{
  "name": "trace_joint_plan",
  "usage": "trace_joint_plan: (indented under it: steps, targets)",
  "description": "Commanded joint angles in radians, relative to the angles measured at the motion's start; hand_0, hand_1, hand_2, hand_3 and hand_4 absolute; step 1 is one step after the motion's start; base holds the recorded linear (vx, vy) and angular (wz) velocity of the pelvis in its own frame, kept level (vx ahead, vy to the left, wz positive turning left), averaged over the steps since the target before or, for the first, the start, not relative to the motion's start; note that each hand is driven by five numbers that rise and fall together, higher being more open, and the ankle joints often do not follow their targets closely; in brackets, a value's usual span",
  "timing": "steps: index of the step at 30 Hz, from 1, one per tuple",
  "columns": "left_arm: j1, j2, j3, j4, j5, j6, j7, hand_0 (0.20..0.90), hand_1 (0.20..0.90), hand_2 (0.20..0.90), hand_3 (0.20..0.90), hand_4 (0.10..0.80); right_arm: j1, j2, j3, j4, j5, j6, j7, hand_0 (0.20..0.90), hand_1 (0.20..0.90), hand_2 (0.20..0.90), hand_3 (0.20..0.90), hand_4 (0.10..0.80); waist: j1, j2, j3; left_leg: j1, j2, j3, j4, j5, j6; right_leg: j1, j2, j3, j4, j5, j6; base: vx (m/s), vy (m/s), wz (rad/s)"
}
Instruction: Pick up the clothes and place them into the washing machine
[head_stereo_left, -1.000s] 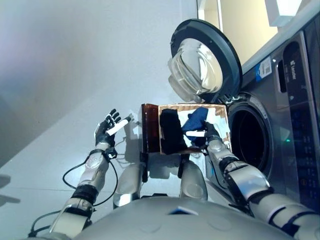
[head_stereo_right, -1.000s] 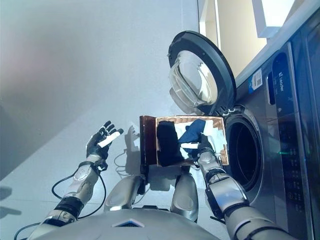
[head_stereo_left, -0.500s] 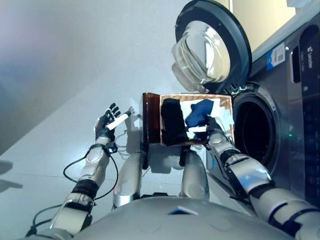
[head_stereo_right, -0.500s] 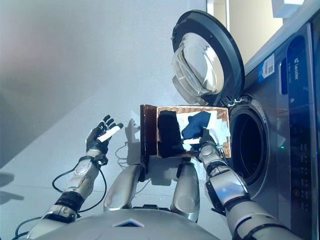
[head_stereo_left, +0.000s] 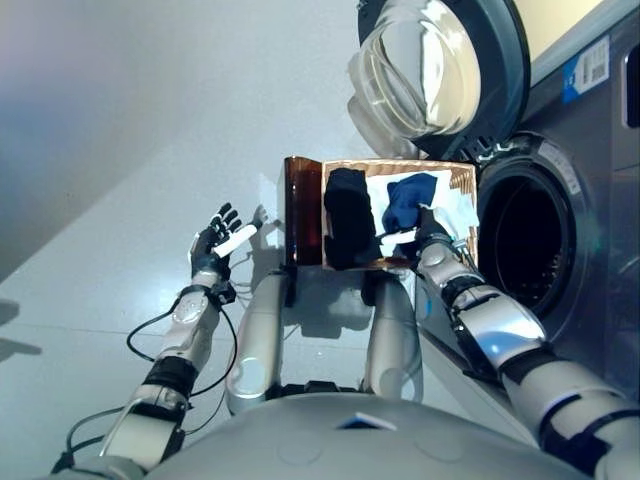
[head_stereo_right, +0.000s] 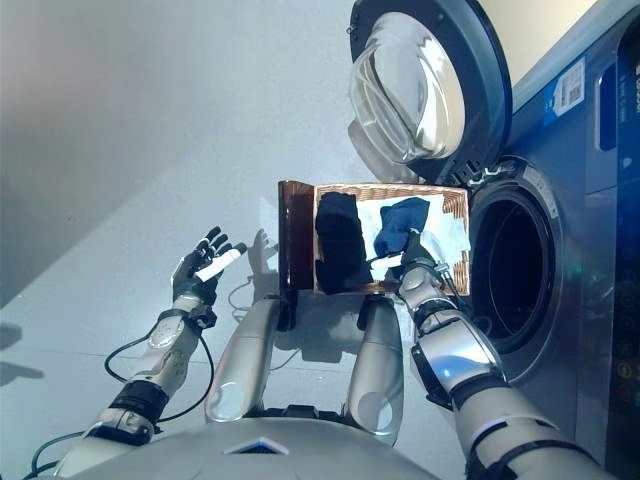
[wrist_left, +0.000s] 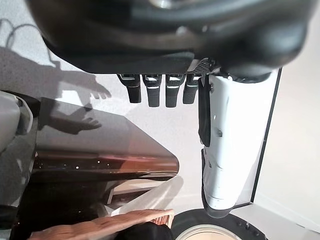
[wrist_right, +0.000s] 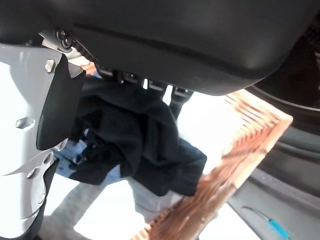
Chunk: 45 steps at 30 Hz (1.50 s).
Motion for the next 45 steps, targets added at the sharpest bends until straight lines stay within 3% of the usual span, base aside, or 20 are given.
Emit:
trace_joint_plan:
  steps: [1, 18, 19, 20, 39, 45]
  targets:
    - [-0.006, 0.051, 0.027, -0.159, 0.015, -0.054, -0.007, 0.9, 0.9, 0.9, 0.9, 0.8, -0.082, 0.034, 0.051, 0.007, -0.024, -0.026, 0.033, 0.9, 0.9, 0.9, 0.9, 0.8, 0.045, 0.031, -0.013, -0.032, -0.004, 0.001, 0.043, -0.032, -0.026, 0.013, -0.002, 0.007, 0.081, -0.094, -0.023, -0.014, 0.027, 0.04]
    - [-0.007, 0.069, 0.0, -0.222, 0.012, -0.036, -0.032, 0.9, 0.9, 0.9, 0.9, 0.8, -0.122, 0.068, 0.038, 0.094, -0.098, 0.031, 0.088, 0.9, 0.9, 0.9, 0.9, 0.8, 0.099, 0.059, -0.02, -0.158, -0.025, -0.003, 0.214, -0.098, 0.004, -0.112, -0.025, 0.016, 0.241, -0.159, -0.032, -0.01, 0.011, 0.02]
    - [-0.005, 0.07, 0.001, -0.225, 0.012, -0.033, -0.035, 0.9, 0.9, 0.9, 0.9, 0.8, -0.118, 0.071, 0.04, 0.099, -0.108, 0.037, 0.095, 0.521, 0.521, 0.521, 0.521, 0.529, 0.101, 0.061, -0.023, -0.163, -0.027, -0.005, 0.219, -0.1, 0.004, -0.115, -0.026, 0.018, 0.247, -0.162, -0.032, -0.003, -0.002, 0.04]
    - [-0.002, 0.072, 0.001, -0.224, 0.013, -0.031, -0.039, 0.9, 0.9, 0.9, 0.9, 0.8, -0.114, 0.073, 0.042, 0.106, -0.114, 0.04, 0.102, 0.2, 0.2, 0.2, 0.2, 0.3, 0.102, 0.063, -0.026, -0.164, -0.028, -0.006, 0.221, -0.101, 0.005, -0.116, -0.028, 0.017, 0.25, -0.165, -0.033, 0.0, -0.005, 0.06]
    - [0.011, 0.077, 0.006, -0.195, 0.02, -0.026, -0.047, 0.9, 0.9, 0.9, 0.9, 0.8, -0.031, 0.023, 0.002, 0.111, -0.119, 0.04, 0.075, 0.2, 0.2, 0.2, 0.2, 0.3, 0.085, 0.051, -0.066, -0.138, -0.028, 0.002, 0.192, -0.1, 0.012, -0.112, -0.033, 0.028, 0.235, -0.159, -0.033, 0.002, -0.001, 0.01]
    - [0.022, 0.076, 0.031, -0.179, 0.02, -0.045, -0.031, 0.9, 0.9, 0.9, 0.9, 0.8, -0.001, -0.037, -0.081, 0.051, 0.041, -0.034, 0.028, 0.2, 0.2, 0.2, 0.2, 0.3, 0.059, 0.032, -0.076, -0.088, -0.018, 0.014, 0.09, -0.063, 0.007, -0.079, -0.021, 0.036, 0.15, -0.112, -0.028, 0.018, -0.013, -0.02]
